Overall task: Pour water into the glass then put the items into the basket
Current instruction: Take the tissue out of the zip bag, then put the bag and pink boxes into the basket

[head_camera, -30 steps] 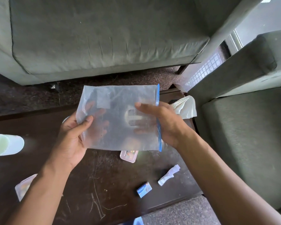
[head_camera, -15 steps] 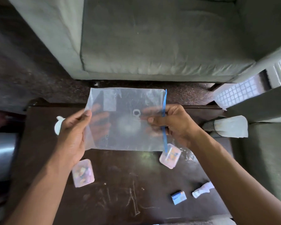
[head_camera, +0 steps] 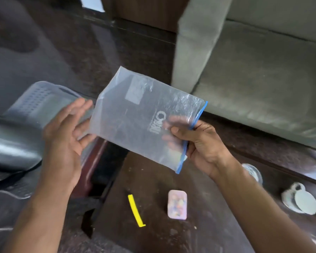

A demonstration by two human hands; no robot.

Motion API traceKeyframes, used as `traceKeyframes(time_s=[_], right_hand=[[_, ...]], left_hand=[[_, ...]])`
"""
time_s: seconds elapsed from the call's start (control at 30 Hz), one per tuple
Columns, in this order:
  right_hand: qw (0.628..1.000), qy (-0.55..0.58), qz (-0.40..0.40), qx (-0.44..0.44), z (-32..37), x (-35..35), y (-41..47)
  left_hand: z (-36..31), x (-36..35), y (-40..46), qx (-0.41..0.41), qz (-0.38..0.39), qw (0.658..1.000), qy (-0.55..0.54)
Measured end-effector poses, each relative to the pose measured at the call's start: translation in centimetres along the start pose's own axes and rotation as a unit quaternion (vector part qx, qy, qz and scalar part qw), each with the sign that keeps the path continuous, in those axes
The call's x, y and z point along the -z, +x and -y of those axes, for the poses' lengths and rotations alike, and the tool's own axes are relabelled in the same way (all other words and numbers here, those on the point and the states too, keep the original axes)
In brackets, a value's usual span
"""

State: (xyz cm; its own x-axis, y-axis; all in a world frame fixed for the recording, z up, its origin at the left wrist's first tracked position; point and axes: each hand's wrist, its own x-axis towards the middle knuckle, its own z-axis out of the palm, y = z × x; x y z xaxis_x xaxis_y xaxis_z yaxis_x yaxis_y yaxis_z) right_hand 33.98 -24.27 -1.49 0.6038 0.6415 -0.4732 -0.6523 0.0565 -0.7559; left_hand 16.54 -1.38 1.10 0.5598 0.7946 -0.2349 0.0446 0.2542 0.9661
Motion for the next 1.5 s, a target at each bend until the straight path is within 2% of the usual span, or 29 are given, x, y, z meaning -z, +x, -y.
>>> traceKeyframes(time_s=[0.17,0.23,0.3,0.37,0.47,0.63,0.8,0.97,1.07,1.2,1.3,1.5], right_hand=[[0.998,-0.057,0.005,-0.026,-2.4,-11.2,5.4],[0.996,-0.079,-0.006,-0.044,-3.5,-15.3,7.4],[0.992,-0.105,-0.020,-0.063,-4.8,-18.9,9.3],[0.988,-0.131,-0.040,-0.073,-6.1,-21.8,11.3],[0.980,-0.154,-0.099,-0.077,-7.5,-24.5,13.9],[0.980,-0.089,-0.158,-0.077,-8.5,-26.0,17.2],[0.979,-0.120,-0.136,-0.094,-10.4,-27.1,18.9],[0.975,-0.149,-0.069,-0.149,-11.2,-28.1,18.6],[0.975,-0.193,-0.061,-0.097,-10.8,-27.3,17.0],[0.907,-0.415,-0.069,0.019,-10.1,-25.8,13.7],[0.893,-0.442,-0.056,0.065,-10.0,-24.8,11.6],[0.864,-0.499,-0.032,0.065,-10.5,-22.3,10.4]], left_hand=[[-2.4,5.8,2.8,-0.097,-0.178,0.976,0.083],[-2.7,7.4,3.3,-0.130,-0.224,0.958,0.123],[-2.8,8.8,4.2,-0.153,-0.236,0.946,0.159],[-2.9,9.5,5.3,-0.165,-0.213,0.942,0.201],[-3.1,9.4,7.3,-0.133,-0.179,0.932,0.285],[-2.7,8.8,10.3,-0.100,-0.148,0.911,0.372],[-2.0,9.0,12.8,-0.068,-0.129,0.888,0.436],[-0.2,9.3,16.0,0.016,-0.023,0.854,0.520],[1.2,9.5,17.8,0.062,0.003,0.830,0.554],[3.4,8.2,18.1,0.103,0.037,0.819,0.564],[4.9,7.5,17.4,0.117,0.053,0.805,0.579],[7.3,7.8,17.3,0.129,0.042,0.788,0.600]])
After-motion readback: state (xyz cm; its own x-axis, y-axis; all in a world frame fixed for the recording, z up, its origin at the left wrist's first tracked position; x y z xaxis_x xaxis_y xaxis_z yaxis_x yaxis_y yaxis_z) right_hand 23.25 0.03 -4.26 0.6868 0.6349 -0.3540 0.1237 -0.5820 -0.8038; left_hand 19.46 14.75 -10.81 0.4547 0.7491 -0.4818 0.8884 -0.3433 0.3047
